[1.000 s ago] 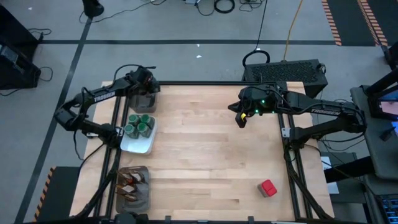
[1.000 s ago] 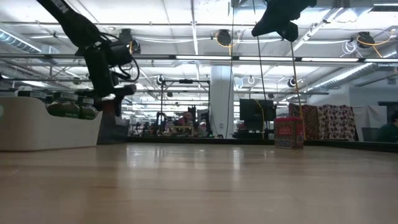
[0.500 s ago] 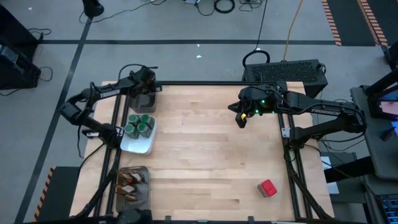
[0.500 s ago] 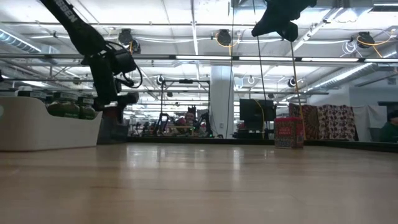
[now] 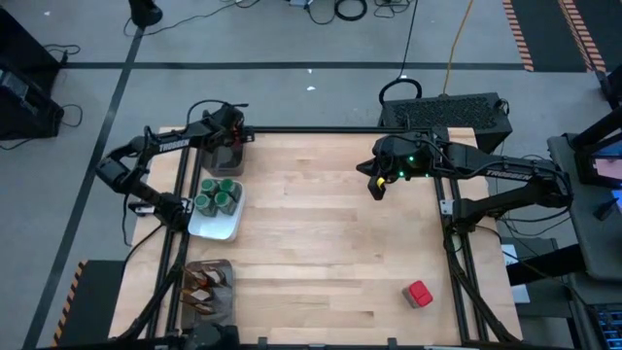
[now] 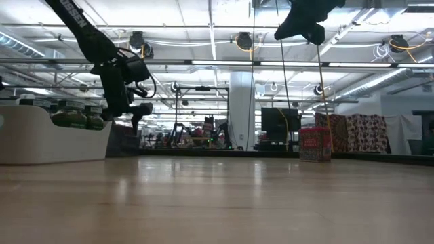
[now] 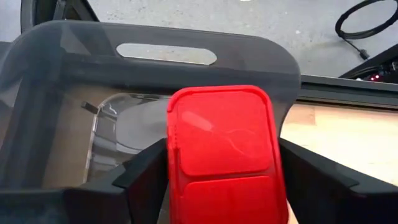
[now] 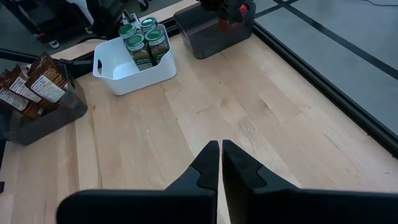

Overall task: Sort spices by type
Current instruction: Put the red seasoning can into the top black bin

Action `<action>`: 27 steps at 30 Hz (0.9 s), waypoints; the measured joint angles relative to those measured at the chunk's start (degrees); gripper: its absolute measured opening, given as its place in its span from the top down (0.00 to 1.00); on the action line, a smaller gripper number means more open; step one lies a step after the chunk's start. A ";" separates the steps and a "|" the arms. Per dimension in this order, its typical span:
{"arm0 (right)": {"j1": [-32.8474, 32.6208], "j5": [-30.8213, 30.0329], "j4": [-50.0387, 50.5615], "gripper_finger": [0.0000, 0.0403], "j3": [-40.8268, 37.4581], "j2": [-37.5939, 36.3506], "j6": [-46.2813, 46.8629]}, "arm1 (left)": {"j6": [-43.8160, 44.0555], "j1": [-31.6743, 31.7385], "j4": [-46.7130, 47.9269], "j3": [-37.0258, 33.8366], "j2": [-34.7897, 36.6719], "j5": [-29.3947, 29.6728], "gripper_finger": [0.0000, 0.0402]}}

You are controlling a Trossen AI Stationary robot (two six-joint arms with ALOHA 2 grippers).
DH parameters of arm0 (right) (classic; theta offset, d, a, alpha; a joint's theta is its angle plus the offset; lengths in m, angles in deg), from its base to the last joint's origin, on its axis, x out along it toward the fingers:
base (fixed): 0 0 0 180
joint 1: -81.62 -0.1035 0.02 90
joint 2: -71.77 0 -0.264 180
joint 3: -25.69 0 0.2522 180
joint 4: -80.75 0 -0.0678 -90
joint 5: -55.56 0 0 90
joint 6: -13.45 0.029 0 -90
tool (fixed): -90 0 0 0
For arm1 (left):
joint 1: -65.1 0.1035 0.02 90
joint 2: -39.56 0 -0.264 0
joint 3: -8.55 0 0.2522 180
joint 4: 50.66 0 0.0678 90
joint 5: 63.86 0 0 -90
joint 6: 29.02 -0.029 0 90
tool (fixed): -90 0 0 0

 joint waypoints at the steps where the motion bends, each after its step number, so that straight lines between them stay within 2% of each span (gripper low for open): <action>1: 0.01 0.00 0.01 1.00 0.02 0.00 0.00 | 0.00 0.00 0.06 0.00 0.00 0.00 0.30; 14: 1.46 0.20 -0.02 1.00 0.00 0.00 -0.44 | -1.05 0.00 1.34 0.02 0.11 -1.62 0.28; 19: 1.65 0.31 -0.19 1.00 0.00 0.00 -0.15 | -4.37 0.00 4.44 2.31 0.12 -1.56 0.28; 27: 2.17 0.28 -1.64 1.00 0.00 0.00 -0.42 | -6.05 0.00 5.54 5.36 4.06 0.50 0.28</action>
